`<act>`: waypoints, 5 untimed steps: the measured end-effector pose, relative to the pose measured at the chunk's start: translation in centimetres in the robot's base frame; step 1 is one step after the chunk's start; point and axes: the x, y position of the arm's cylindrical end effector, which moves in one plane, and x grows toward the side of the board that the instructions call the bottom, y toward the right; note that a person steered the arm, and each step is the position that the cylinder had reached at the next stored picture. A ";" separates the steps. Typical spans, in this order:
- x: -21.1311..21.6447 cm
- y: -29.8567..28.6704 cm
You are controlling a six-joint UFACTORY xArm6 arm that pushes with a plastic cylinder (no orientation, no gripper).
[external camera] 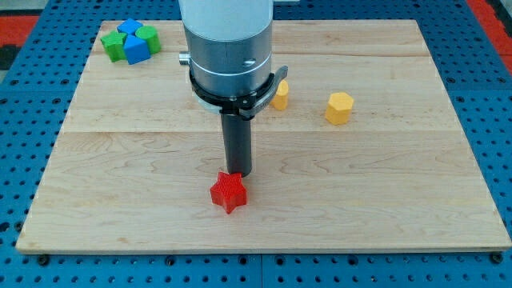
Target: Push the red star diagonal to the hexagon
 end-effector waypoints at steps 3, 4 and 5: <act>-0.8 0.0; -4.8 0.0; -8.8 -0.4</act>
